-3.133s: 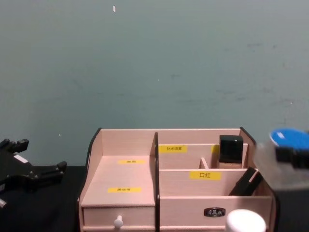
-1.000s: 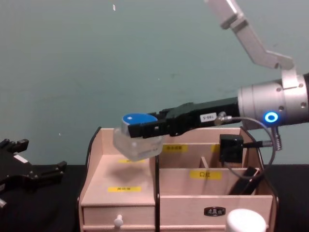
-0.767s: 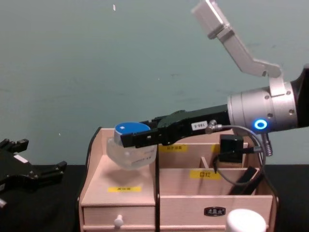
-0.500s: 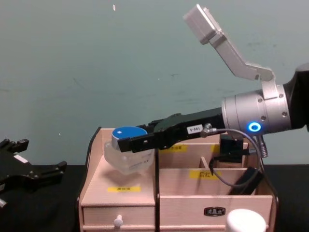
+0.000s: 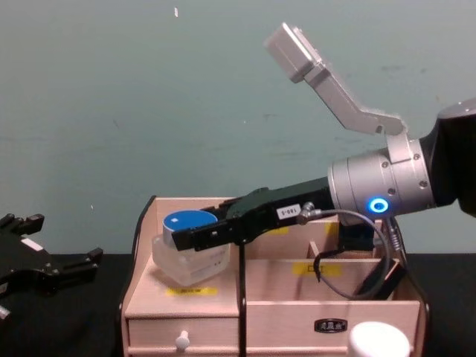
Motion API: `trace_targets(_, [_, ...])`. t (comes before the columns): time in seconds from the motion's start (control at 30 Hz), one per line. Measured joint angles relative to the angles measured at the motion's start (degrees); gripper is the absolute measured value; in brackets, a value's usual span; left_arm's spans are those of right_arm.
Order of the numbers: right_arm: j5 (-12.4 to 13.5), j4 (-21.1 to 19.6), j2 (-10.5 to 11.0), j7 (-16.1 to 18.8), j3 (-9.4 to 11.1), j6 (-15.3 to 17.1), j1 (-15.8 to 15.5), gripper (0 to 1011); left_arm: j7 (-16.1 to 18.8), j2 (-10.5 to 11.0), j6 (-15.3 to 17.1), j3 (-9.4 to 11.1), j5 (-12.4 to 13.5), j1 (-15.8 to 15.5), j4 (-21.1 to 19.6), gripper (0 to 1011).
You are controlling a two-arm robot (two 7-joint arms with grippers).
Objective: Pick up the facial cleanser and watermelon frost from the table and place them into the tiered storage box.
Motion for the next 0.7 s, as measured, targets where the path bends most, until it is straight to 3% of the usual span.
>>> trace_targets(0.37, [-0.44, 0.26, -0.17, -0.43, -0.07, 0.68, 0.00, 729, 0.00, 0.00, 0.00, 0.00, 0.00, 0.00, 0.00, 1001])
trace_targets(0.7, [-0.27, 0.08, -0.11, -0.39, 0.06, 0.48, -0.08, 973, 0.00, 0.00, 0.00, 0.00, 0.00, 0.00, 0.00, 1001])
